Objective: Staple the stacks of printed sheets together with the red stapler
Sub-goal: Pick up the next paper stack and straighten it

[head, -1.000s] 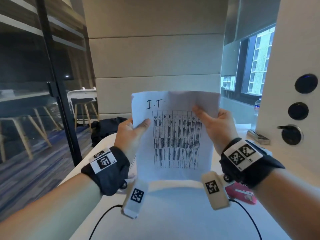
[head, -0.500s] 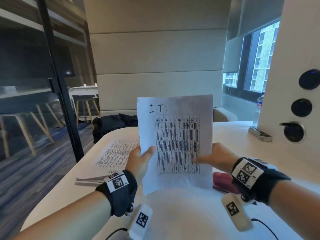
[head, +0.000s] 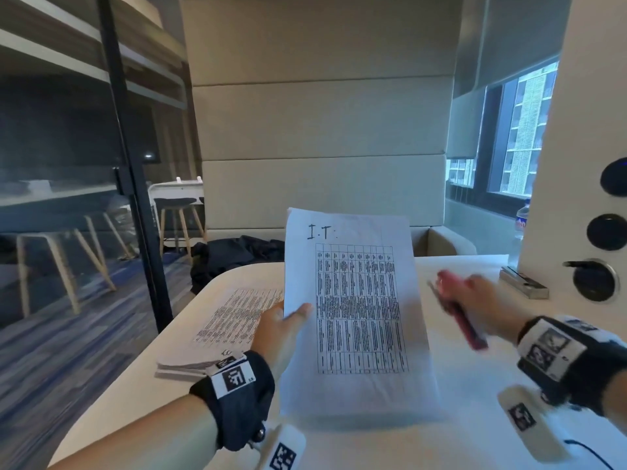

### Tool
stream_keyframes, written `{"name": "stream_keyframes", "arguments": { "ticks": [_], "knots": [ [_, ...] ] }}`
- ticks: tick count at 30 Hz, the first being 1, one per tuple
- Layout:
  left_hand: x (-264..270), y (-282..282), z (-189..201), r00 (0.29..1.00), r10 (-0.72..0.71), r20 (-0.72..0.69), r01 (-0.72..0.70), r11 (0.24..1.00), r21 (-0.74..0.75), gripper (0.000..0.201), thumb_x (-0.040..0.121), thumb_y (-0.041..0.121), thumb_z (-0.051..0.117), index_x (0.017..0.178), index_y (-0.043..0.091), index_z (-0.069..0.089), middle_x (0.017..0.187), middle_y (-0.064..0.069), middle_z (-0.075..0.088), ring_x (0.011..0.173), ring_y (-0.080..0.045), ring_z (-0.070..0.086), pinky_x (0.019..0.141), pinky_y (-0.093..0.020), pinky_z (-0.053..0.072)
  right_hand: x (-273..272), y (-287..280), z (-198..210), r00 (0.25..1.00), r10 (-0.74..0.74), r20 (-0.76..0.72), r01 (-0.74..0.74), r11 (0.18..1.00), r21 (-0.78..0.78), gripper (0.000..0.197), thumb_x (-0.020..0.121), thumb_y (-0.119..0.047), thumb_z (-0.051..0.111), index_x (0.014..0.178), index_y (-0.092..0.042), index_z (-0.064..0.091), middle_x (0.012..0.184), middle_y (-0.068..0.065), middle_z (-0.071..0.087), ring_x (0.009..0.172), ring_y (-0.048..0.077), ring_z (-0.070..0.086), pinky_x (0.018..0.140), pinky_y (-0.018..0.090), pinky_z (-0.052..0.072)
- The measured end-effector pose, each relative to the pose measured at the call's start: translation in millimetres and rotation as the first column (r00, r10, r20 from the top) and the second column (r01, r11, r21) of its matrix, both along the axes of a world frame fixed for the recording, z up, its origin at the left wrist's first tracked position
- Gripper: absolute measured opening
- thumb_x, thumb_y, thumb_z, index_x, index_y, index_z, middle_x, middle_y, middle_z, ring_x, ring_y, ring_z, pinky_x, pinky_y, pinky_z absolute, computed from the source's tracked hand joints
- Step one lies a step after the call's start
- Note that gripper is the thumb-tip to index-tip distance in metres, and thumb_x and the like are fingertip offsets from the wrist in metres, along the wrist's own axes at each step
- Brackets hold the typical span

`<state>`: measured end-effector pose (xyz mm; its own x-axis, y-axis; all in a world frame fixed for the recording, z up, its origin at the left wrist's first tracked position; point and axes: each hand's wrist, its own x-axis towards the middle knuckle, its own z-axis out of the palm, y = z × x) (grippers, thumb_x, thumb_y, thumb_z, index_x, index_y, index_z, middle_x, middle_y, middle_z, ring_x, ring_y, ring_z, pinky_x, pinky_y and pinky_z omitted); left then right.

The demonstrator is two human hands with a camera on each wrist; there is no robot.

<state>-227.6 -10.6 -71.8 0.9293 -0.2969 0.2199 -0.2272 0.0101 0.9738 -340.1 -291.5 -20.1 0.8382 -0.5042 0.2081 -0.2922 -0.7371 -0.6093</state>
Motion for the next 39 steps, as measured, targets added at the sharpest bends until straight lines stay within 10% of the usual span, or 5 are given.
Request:
{"name": "stream_keyframes", "arguments": {
  "ticks": [4, 6, 8, 28, 39],
  "knots": [
    [-15.4, -4.8, 7.2, 0.998, -0.056, 0.003, 0.056, 0.997, -0.059, 0.02, 0.094, 0.031, 0.054, 0.096, 0.018, 0.069, 0.081, -0.002, 0.065, 0.072, -0.015, 0.059, 0.063, -0.022, 0.046, 7.5, 27.2, 59.9, 0.625, -0.147, 0.767, -0.189, 0.925, 0.331, 0.024, 0.093, -0.037, 0.048, 0.08, -0.018, 0.056, 0.071, 0.001, 0.062, 0.058, 0.02, 0.058, 0.05, 0.029, 0.05],
    [-25.3, -8.9, 11.9, 0.996, -0.092, 0.006, 0.092, 0.994, -0.059, 0.022, 0.095, 0.03, 0.052, 0.097, 0.017, 0.07, 0.077, 0.001, 0.066, 0.068, -0.01, 0.06, 0.054, -0.016, 0.047, 12.3, 47.1, 83.7, 0.345, -0.052, 0.937, -0.405, 0.893, 0.198, 0.01, 0.095, -0.034, 0.049, 0.096, -0.023, 0.047, 0.086, 0.003, 0.062, 0.061, 0.019, 0.058, 0.048, 0.029, 0.051],
    [-33.6, -12.7, 16.2, 0.99, -0.139, -0.005, 0.139, 0.988, -0.067, 0.023, 0.096, 0.026, 0.052, 0.097, 0.013, 0.071, 0.079, 0.0, 0.069, 0.07, -0.012, 0.063, 0.055, -0.016, 0.049, 19.7, 62.7, 96.7, 0.271, 0.081, 0.959, -0.406, 0.913, 0.037, 0.019, 0.096, -0.039, 0.049, 0.104, -0.024, 0.041, 0.094, 0.006, 0.06, 0.066, 0.026, 0.059, 0.054, 0.035, 0.052],
    [-75.8, -21.8, 24.4, 0.951, -0.309, -0.008, 0.309, 0.95, 0.032, 0.036, 0.095, 0.027, 0.05, 0.078, -0.004, 0.057, 0.067, -0.009, 0.054, 0.058, -0.018, 0.05, 0.053, -0.023, 0.042, 51.2, 127.6, 89.8, 0.442, -0.078, 0.894, -0.304, 0.924, 0.231, 0.066, 0.086, -0.061, 0.037, 0.061, -0.003, 0.056, 0.055, 0.011, 0.058, 0.057, 0.03, 0.057, 0.062, 0.043, 0.05],
    [-46.8, 2.7, 44.6, 0.993, -0.11, -0.036, 0.114, 0.983, 0.142, 0.031, 0.095, 0.026, 0.054, 0.079, 0.003, 0.065, 0.073, -0.011, 0.066, 0.065, -0.021, 0.06, 0.063, -0.029, 0.048, 37.9, 76.9, 102.9, 0.616, -0.218, 0.757, -0.02, 0.956, 0.292, 0.037, 0.08, -0.058, 0.048, 0.088, -0.022, 0.054, 0.081, -0.001, 0.066, 0.079, 0.025, 0.067, 0.075, 0.049, 0.057]
  ]
}}
